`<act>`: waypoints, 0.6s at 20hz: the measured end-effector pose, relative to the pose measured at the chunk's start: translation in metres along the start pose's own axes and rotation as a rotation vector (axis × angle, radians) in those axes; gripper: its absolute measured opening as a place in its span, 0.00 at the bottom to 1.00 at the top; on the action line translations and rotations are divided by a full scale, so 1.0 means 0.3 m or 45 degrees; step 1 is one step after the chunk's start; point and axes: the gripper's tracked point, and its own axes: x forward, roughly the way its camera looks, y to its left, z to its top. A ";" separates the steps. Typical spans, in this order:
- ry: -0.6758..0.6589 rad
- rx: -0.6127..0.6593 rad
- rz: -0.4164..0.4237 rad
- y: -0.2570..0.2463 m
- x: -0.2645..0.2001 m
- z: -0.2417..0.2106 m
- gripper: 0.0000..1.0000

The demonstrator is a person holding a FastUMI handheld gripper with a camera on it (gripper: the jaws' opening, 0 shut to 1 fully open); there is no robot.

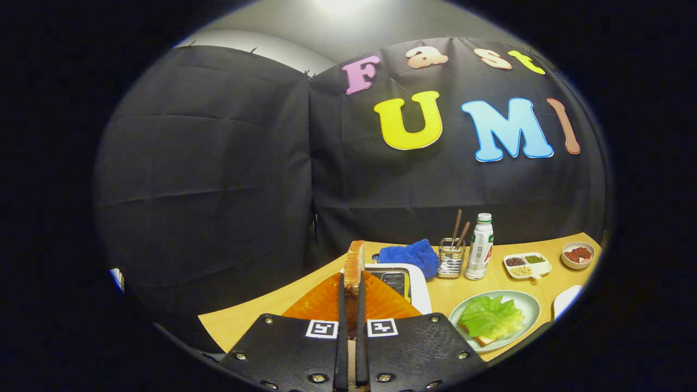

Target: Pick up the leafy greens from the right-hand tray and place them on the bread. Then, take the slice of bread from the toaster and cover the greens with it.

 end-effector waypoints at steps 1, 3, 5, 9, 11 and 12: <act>0.004 -0.005 0.004 0.000 -0.003 0.011 0.05; 0.004 0.021 0.023 0.013 -0.006 0.036 0.05; -0.021 0.026 0.023 0.006 -0.014 0.082 0.05; -0.055 0.069 0.052 -0.007 -0.060 0.150 0.06; -0.076 0.082 0.059 -0.026 -0.103 0.185 0.06; -0.095 0.084 0.058 -0.042 -0.126 0.204 0.05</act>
